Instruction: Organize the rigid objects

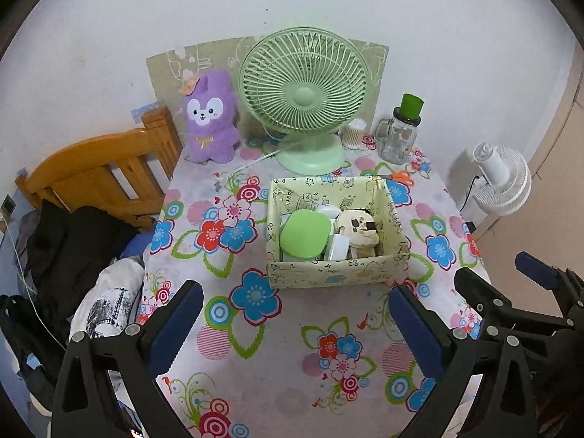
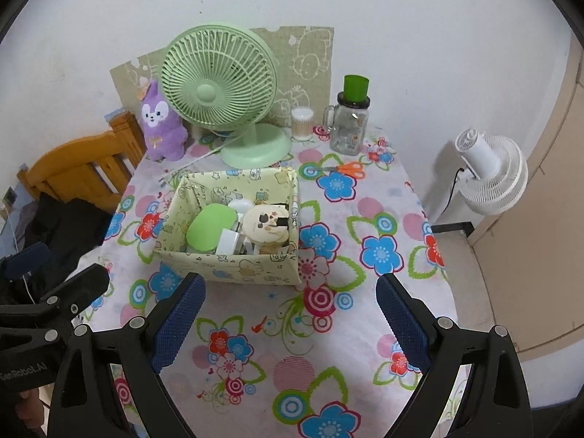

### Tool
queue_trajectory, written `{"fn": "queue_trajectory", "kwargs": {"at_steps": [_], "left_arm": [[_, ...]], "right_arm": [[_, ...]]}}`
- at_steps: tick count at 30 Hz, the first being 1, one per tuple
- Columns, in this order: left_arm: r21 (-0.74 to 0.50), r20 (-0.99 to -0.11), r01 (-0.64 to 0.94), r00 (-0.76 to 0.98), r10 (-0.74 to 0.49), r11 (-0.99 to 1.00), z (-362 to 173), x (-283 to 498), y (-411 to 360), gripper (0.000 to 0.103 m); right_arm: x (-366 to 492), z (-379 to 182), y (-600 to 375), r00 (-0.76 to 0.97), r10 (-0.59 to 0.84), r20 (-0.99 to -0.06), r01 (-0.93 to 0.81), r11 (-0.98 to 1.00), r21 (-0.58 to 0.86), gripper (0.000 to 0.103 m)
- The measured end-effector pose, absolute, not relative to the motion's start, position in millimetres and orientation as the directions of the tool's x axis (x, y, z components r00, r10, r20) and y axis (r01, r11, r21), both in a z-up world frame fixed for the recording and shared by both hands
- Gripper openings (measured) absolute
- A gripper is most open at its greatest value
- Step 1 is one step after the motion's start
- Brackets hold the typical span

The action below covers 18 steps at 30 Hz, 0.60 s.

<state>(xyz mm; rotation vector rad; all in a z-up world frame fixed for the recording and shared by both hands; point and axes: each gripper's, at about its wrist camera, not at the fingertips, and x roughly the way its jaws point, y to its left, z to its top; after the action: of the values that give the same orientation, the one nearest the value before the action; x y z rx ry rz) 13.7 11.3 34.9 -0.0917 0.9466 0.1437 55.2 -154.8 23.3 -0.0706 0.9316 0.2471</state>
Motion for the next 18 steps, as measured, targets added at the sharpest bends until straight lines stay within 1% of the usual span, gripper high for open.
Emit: {"fn": "queue_trajectory", "kwargs": {"at_steps": [7, 15, 18], "left_arm": [[-0.004, -0.799, -0.197, 0.59, 0.115, 0.98, 46.6, -7.1, 11.0, 0.103], [-0.016, -0.793, -0.194, 0.6, 0.106, 0.981, 57.8, -17.1, 13.4, 0.103], [0.008, -0.789, -0.19, 0.602, 0.123, 0.982, 60.3, -18.4, 9.1, 0.103]], "right_arm": [[41.5, 36.2, -157.5, 0.58, 0.176, -0.795, -0.257, 0.966, 0.027, 0.096], [31.2, 49.3, -164.9, 0.598, 0.199, -0.777, -0.243, 0.968, 0.061, 0.096], [29.0, 52.9, -166.6, 0.603, 0.202, -0.772, -0.238, 0.969, 0.067, 0.096]]}}
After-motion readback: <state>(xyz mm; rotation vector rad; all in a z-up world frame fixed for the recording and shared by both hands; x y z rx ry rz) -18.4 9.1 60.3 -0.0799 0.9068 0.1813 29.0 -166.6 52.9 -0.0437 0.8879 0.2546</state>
